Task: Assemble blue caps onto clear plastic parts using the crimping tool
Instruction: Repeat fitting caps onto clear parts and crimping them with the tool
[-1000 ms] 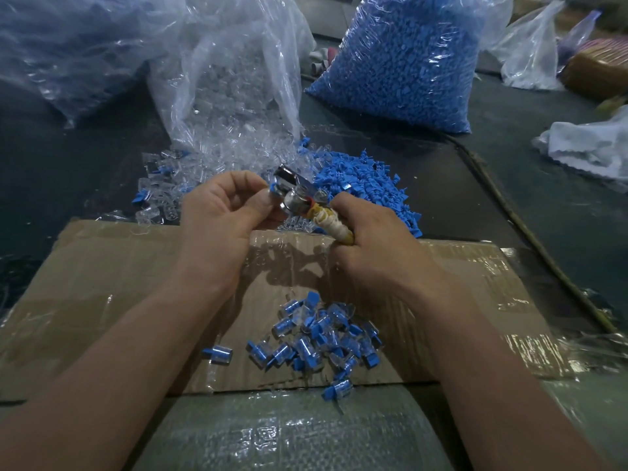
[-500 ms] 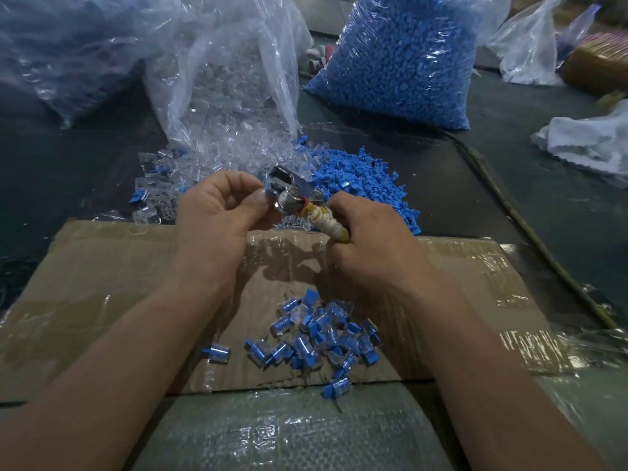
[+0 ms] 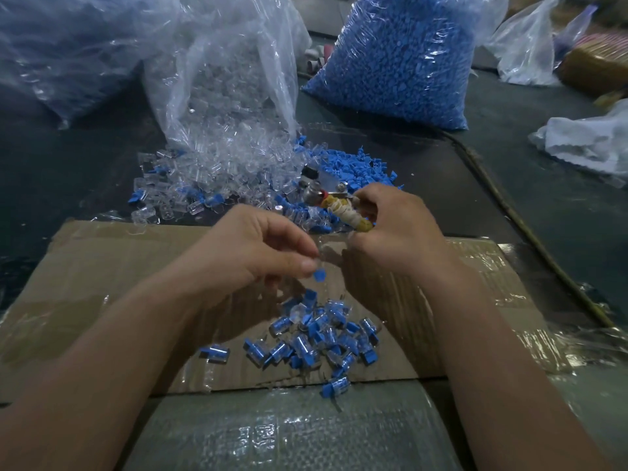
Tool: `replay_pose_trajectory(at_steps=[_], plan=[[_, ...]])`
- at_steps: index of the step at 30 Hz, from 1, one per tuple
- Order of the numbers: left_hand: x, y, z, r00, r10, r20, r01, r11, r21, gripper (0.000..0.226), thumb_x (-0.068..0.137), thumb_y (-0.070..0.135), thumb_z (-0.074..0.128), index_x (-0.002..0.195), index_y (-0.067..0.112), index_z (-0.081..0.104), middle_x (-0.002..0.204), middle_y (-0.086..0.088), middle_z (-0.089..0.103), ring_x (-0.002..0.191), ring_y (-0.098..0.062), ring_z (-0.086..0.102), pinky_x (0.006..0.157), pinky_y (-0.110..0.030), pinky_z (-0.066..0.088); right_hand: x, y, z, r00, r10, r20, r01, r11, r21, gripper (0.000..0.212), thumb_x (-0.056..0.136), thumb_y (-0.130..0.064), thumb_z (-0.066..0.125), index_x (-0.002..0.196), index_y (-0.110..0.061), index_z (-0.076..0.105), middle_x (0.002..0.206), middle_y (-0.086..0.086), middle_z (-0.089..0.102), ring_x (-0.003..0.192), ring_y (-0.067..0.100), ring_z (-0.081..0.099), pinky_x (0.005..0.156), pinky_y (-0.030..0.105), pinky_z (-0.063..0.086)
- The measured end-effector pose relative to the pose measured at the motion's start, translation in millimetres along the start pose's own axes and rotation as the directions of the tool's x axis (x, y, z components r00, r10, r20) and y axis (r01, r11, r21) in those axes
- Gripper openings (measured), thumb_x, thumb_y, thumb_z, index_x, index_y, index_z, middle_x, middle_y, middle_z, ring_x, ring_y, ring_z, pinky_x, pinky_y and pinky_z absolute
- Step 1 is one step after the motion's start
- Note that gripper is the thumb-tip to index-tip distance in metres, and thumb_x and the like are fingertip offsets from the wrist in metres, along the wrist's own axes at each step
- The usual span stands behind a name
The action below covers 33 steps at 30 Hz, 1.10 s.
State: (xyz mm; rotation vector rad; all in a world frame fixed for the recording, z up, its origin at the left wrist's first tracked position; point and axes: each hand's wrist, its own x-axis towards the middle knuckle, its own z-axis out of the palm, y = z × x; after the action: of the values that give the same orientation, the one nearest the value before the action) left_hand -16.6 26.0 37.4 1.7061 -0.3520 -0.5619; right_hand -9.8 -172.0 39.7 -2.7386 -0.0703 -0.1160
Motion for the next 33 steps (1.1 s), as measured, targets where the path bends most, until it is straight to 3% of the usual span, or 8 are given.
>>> replay_pose_trajectory(at_steps=[3,5,8,11,13,19,22,33], plan=[[-1.7,1.0,2.0,0.988,0.006,0.156,-0.013,0.999,0.049,0.025,0.052,0.024,0.073,0.075,0.013,0.072,0.071,-0.015,0.070,0.056,-0.021,0.056,0.049,-0.021,0.045,-0.9,-3.1,0.5,0.998,-0.010,0.061,0.008,1.000,0.021,0.035,0.072,-0.020,0.071,0.103,-0.018,0.056,0.099,0.000,0.058,0.091,0.019,0.055,0.081,0.037,0.048],[-2.8,2.3,2.1,0.991,0.026,0.135,-0.026,1.000,-0.002,0.025,0.054,0.025,0.072,0.075,0.012,0.072,0.072,-0.017,0.069,0.050,-0.017,0.054,0.045,-0.018,0.044,-1.3,-5.1,0.2,0.995,-0.027,0.094,0.025,0.999,0.031,0.037,0.069,-0.026,0.075,0.101,-0.015,0.059,0.097,0.002,0.061,0.089,0.020,0.057,0.081,0.040,0.048],[0.7,0.5,0.4,0.983,0.037,-0.182,-0.048,0.997,-0.058,0.014,0.060,0.020,0.068,0.072,0.013,0.071,0.068,-0.009,0.070,0.049,-0.016,0.057,0.050,-0.024,0.051,-2.6,-6.5,-2.1,0.987,-0.043,0.152,0.038,0.999,0.037,0.043,0.066,-0.034,0.079,0.101,-0.019,0.060,0.094,-0.002,0.061,0.085,0.017,0.056,0.079,0.037,0.049],[9.7,-9.5,-5.2,0.818,0.112,-0.564,-0.063,0.992,0.105,0.009,0.073,0.010,0.070,0.081,0.013,0.070,0.069,-0.005,0.069,0.063,-0.022,0.063,0.062,-0.032,0.055,-4.1,-7.5,-3.6,0.973,-0.043,0.226,0.036,0.999,0.035,0.051,0.061,-0.040,0.081,0.104,-0.023,0.059,0.090,-0.009,0.057,0.085,0.013,0.054,0.077,0.033,0.046],[15.7,-18.4,-9.8,0.739,0.209,-0.641,-0.018,0.956,0.291,0.016,0.077,0.007,0.069,0.093,0.012,0.068,0.079,0.000,0.067,0.073,-0.017,0.064,0.072,-0.033,0.056,-4.3,-8.4,-2.5,0.962,-0.061,0.265,0.062,0.998,0.004,0.053,0.059,-0.043,0.081,0.103,-0.026,0.058,0.084,-0.016,0.050,0.084,0.010,0.050,0.071,0.030,0.042],[29.8,-34.9,-18.0,0.816,0.302,-0.493,0.106,0.761,0.640,0.052,0.083,0.021,0.066,0.131,0.025,0.048,0.115,-0.004,0.051,0.088,-0.012,0.049,0.088,-0.033,0.043,-5.1,-6.8,-0.2,0.924,-0.095,0.372,0.124,0.991,-0.055,0.072,0.057,-0.052,0.078,0.118,-0.025,0.051,0.093,-0.014,0.040,0.094,0.009,0.041,0.076,0.028,0.035],[32.0,-36.6,-16.6,0.869,0.243,-0.432,0.167,0.677,0.717,0.055,0.087,0.033,0.058,0.138,0.034,0.036,0.109,0.002,0.036,0.087,-0.010,0.041,0.081,-0.029,0.036,-5.2,-5.4,-2.0,0.900,-0.086,0.427,0.114,0.993,-0.041,0.079,0.058,-0.059,0.073,0.125,-0.024,0.048,0.102,-0.010,0.042,0.098,0.010,0.041,0.081,0.029,0.037],[31.5,-34.4,-17.5,0.847,0.286,-0.448,0.158,0.669,0.726,0.008,0.085,0.022,0.062,0.092,0.019,0.064,0.095,-0.002,0.052,0.094,-0.019,0.050,0.079,-0.029,0.034,-3.1,-4.2,-2.6,0.916,-0.111,0.387,0.127,0.992,-0.016,0.050,0.076,-0.058,0.057,0.115,-0.026,0.059,0.089,-0.015,0.045,0.091,0.010,0.046,0.077,0.028,0.038]])
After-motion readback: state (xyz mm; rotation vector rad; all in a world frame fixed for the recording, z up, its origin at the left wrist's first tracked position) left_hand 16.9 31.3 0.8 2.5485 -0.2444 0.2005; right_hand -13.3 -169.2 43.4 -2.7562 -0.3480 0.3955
